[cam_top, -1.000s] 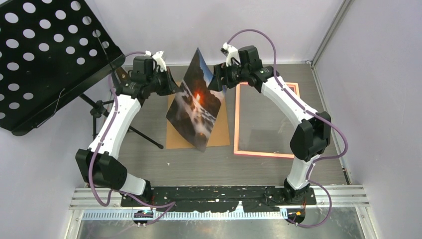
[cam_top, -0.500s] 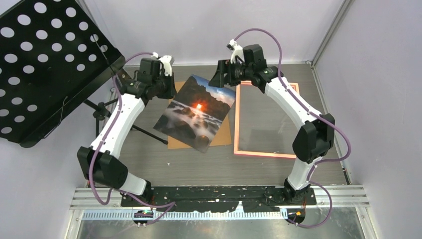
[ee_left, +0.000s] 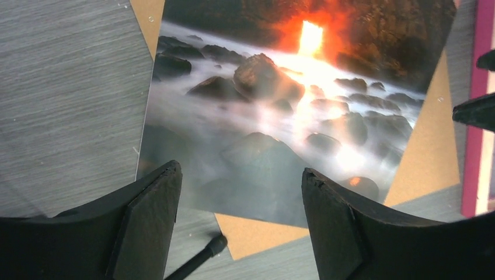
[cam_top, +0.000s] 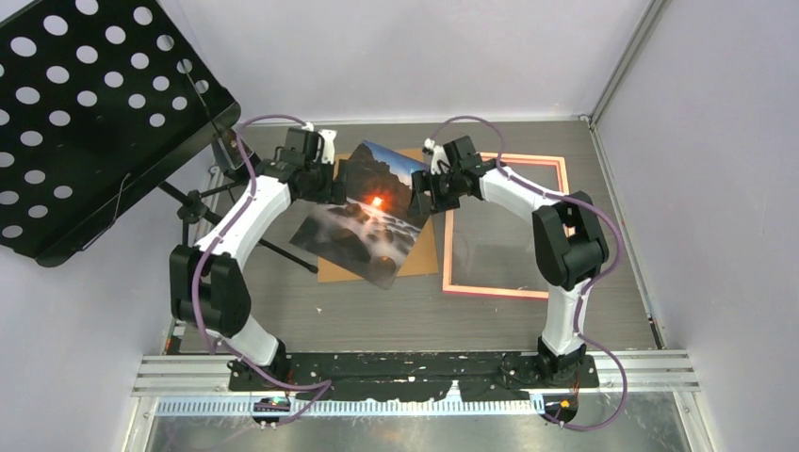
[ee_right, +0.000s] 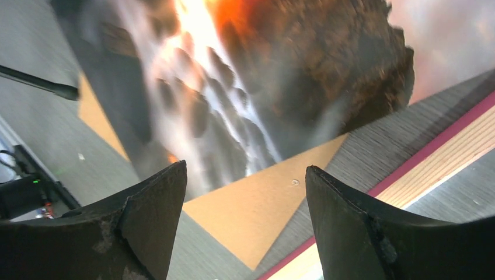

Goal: Put the photo into the frame

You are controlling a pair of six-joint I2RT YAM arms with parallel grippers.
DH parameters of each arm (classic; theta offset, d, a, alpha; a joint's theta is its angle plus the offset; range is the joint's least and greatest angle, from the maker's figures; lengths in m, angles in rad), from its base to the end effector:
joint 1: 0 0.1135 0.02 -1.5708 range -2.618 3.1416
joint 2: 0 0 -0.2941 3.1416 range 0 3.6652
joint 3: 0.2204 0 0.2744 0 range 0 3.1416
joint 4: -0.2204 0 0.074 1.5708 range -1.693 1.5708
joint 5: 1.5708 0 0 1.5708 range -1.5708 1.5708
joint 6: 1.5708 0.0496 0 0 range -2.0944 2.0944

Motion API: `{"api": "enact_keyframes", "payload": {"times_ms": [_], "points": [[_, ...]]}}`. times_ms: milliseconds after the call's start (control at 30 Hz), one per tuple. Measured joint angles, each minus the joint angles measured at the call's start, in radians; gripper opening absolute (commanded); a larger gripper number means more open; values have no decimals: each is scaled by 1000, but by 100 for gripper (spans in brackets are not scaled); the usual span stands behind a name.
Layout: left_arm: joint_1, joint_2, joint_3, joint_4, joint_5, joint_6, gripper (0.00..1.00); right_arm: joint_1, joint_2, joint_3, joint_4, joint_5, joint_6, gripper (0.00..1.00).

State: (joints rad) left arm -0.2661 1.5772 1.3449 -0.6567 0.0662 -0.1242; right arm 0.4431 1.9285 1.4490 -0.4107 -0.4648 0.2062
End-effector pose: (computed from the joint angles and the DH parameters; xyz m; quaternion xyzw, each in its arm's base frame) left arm 0.3601 -0.1015 0.3084 0.0778 0.9388 -0.0954 0.3218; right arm 0.4085 0.2185 0.2267 -0.1847 0.9018 0.3094 0.2386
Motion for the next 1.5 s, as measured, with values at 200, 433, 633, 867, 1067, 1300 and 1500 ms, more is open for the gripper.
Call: {"api": "enact_keyframes", "payload": {"times_ms": [200, 433, 633, 867, 1067, 1300, 1500], "points": [[0, 106, 0, 43, -34, 6, 83, 0, 66, -40, 3, 63, -34, 80], [1, 224, 58, 47, -82, 4, 85, 0, 80, -41, 6, 149, -64, 80], [17, 319, 185, 36, -79, -8, 86, -6, 94, -38, 5, 219, -78, 80], [58, 425, 299, 4, -33, -32, 87, -68, 101, -23, -11, 245, -77, 81], [90, 534, 404, -37, 55, -57, 88, -89, 144, 38, -20, 215, -67, 81], [98, 616, 472, -77, 94, -68, 89, -89, 186, 92, -16, 152, -48, 81], [103, 629, 465, -73, 117, -85, 89, -89, 211, 120, -7, 95, -31, 81]]}}
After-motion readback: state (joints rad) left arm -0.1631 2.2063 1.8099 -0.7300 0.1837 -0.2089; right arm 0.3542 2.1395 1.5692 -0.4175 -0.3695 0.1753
